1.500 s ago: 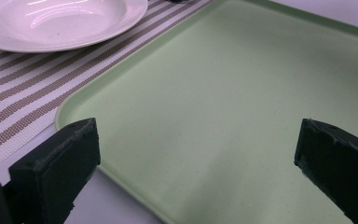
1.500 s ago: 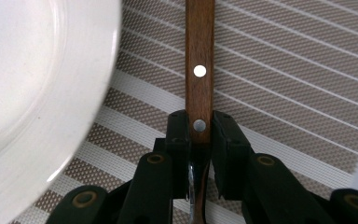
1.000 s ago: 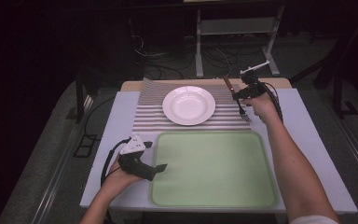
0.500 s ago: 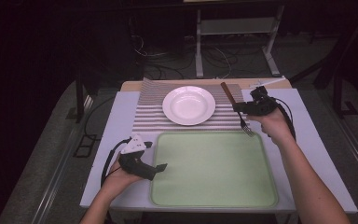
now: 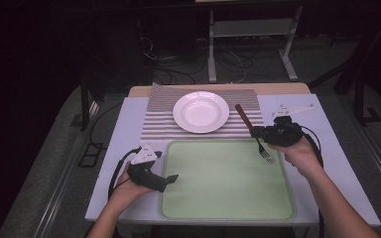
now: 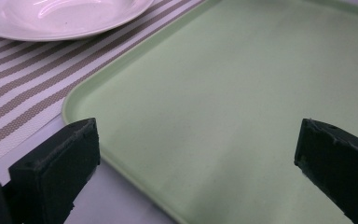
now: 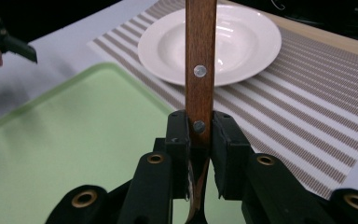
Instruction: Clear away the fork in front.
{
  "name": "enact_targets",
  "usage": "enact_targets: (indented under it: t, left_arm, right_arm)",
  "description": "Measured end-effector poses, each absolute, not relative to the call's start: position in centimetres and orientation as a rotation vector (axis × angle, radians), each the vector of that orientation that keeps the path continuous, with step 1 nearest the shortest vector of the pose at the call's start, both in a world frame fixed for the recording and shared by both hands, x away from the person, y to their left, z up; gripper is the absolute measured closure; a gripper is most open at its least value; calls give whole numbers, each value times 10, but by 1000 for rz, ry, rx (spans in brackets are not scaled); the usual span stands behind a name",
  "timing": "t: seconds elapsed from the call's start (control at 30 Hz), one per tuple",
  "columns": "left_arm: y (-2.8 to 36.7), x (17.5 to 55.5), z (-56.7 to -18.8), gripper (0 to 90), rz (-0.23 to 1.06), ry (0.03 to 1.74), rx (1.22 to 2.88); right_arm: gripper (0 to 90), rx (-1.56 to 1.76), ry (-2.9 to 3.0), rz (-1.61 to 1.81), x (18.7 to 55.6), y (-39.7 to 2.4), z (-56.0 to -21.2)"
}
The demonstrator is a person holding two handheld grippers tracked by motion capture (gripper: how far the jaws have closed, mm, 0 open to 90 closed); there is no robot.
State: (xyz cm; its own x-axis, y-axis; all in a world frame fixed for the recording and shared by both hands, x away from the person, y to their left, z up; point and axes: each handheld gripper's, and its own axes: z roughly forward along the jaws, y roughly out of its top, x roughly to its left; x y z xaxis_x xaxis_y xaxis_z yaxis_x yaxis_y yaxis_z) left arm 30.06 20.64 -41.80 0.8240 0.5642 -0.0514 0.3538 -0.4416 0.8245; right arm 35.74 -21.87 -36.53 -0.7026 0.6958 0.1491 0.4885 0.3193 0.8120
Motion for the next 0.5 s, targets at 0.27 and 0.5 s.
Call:
enact_targets:
  t: [0.27,0.5]
  left_arm:
    - [207,300,-417,0,283,677,2064]
    - [205,299,-415,0,280,681,2054]
  right_arm:
    - [771,1049,2395,1356,330,-221,-380]
    - [770,1026,2415,1402,311,-218,-386]
